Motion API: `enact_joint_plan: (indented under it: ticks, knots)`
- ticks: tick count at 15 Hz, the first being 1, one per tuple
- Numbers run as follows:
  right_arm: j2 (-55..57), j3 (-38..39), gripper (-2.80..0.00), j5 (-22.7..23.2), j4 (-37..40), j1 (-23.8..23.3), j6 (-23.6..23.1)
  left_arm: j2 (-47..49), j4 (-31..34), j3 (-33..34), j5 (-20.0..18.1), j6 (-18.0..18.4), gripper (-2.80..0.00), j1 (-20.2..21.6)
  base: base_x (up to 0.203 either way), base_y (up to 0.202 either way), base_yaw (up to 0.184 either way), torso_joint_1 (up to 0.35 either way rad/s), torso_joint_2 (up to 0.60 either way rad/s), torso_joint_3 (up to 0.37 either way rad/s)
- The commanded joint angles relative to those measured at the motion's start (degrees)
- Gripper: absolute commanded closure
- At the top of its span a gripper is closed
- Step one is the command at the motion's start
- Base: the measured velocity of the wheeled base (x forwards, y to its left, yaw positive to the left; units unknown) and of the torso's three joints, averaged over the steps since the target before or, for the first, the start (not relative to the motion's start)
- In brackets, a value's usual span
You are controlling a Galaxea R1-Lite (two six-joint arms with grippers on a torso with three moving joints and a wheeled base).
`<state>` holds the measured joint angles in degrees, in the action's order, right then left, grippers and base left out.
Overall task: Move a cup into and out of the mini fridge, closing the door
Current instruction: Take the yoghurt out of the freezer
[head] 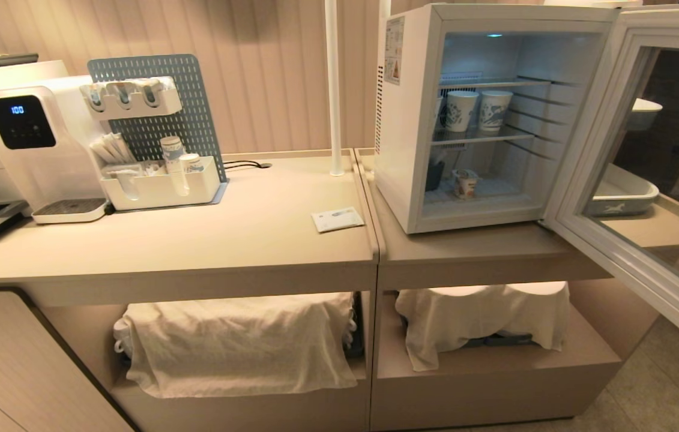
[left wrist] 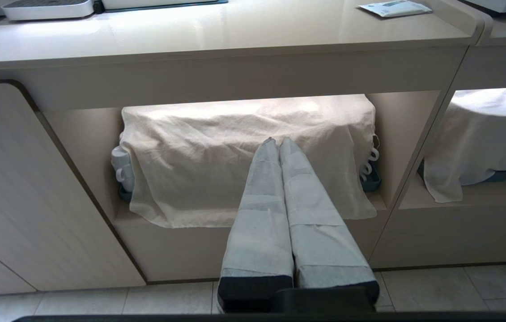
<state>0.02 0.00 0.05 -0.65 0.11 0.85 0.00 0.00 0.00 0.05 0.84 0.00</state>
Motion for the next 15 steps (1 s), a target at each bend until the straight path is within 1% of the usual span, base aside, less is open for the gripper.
enact_joint_plan:
  ticks: [1,4,6,7,9,10,12,15]
  knots:
    - [-0.01,-0.61,0.0,0.3,0.33,0.02,0.04,0.0,0.0,0.0,-0.05,0.04,0.0,0.0,0.0,0.0,0.0,0.0,0.0,0.0]
    - [4.28,-7.1,0.0,3.53,1.51,0.04,-0.33,0.0,0.0,0.0,0.04,-0.01,0.0,0.0,0.0,0.0,0.0,0.0,0.0,0.0]
    - [8.47,-11.82,0.0,3.67,2.08,-0.19,-2.06,0.07,0.0,0.0,0.02,0.04,0.0,0.0,0.0,0.0,0.0,0.0,0.0,0.0]
    - [11.67,-13.83,0.0,2.52,2.39,-0.26,-3.92,0.0,0.0,0.0,0.04,0.03,0.0,0.0,0.0,0.0,0.0,0.0,0.0,0.0]
    - [18.02,-17.32,0.0,-1.49,2.07,-0.33,-11.22,0.08,0.0,0.0,0.04,0.02,0.0,0.0,0.0,0.0,0.0,0.0,0.0,0.0]
    - [21.44,-18.91,0.0,-2.83,1.49,-0.37,-13.48,0.04,0.0,0.0,0.04,-0.05,0.0,0.0,0.0,0.0,0.0,0.0,0.0,0.0]
    - [27.15,-20.46,0.0,-3.99,-1.03,-0.45,-16.36,0.0,0.0,0.0,0.04,0.04,0.0,0.0,0.0,0.0,0.0,0.0,0.0,0.0]
    - [35.48,-22.3,0.0,-4.64,-7.3,-1.2,-20.16,0.0,0.0,0.0,0.04,-0.05,0.0,0.0,0.0,0.0,0.0,0.0,0.0,0.0]
